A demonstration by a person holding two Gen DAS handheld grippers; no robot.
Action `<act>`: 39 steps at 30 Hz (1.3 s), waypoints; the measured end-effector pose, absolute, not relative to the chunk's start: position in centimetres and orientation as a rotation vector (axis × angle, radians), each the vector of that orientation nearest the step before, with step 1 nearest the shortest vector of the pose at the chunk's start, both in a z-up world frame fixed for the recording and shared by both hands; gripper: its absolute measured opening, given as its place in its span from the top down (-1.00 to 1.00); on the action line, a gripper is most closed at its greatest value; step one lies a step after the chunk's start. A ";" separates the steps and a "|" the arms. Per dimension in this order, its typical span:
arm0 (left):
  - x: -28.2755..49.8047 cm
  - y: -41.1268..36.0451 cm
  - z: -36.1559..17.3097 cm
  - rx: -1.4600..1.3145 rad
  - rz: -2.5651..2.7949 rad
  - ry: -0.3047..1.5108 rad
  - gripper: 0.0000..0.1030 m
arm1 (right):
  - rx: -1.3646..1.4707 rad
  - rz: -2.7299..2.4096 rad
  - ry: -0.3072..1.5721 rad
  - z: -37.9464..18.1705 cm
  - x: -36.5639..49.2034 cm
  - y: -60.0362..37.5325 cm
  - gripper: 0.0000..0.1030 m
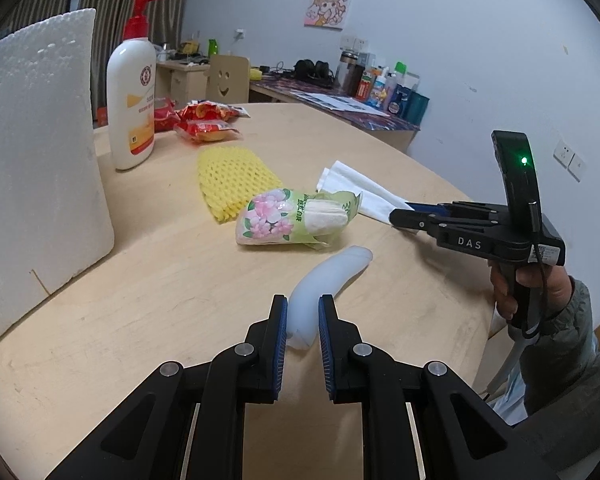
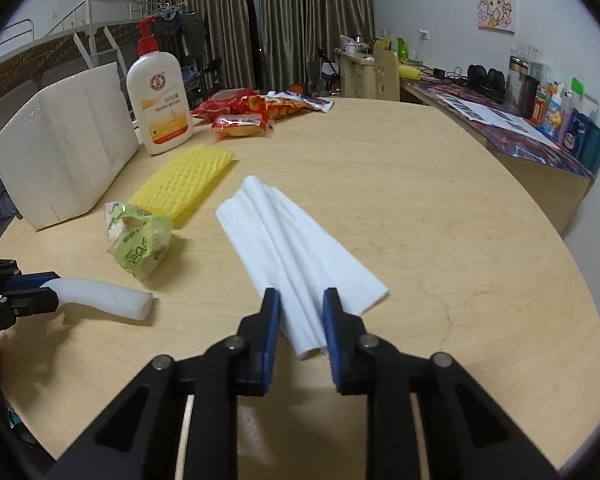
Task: Organize soft objects
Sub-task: 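Close the right gripper on the folded white towel while the left gripper holds the foam strip, then lift the foam strip with the left gripper while the right gripper lifts the towel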
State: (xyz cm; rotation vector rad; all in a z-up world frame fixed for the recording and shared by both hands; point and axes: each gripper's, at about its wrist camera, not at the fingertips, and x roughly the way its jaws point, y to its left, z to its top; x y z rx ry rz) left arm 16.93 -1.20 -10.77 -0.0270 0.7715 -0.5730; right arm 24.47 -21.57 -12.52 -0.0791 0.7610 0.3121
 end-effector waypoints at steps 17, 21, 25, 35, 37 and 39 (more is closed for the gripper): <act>15.0 -0.8 -9.4 -0.039 -0.570 0.700 0.68 | 0.031 0.311 0.724 -11.7 23.0 -22.3 0.84; 14.2 -0.5 -8.8 -0.045 -0.561 0.686 0.68 | 0.045 0.311 0.694 -10.5 22.1 -22.4 0.84; 13.5 0.0 -7.9 -0.064 -0.542 0.669 0.68 | 0.056 0.316 0.664 -9.5 21.1 -22.2 0.84; 11.5 1.3 -6.1 -0.072 -0.494 0.616 0.68 | 0.049 0.337 0.600 -7.6 18.4 -21.6 0.84; 11.1 1.5 -5.8 -0.070 -0.486 0.605 0.68 | 0.046 0.339 0.587 -7.2 18.0 -21.5 0.84; 10.7 1.7 -5.6 -0.069 -0.480 0.599 0.67 | 0.045 0.346 0.575 -6.8 17.5 -21.3 0.84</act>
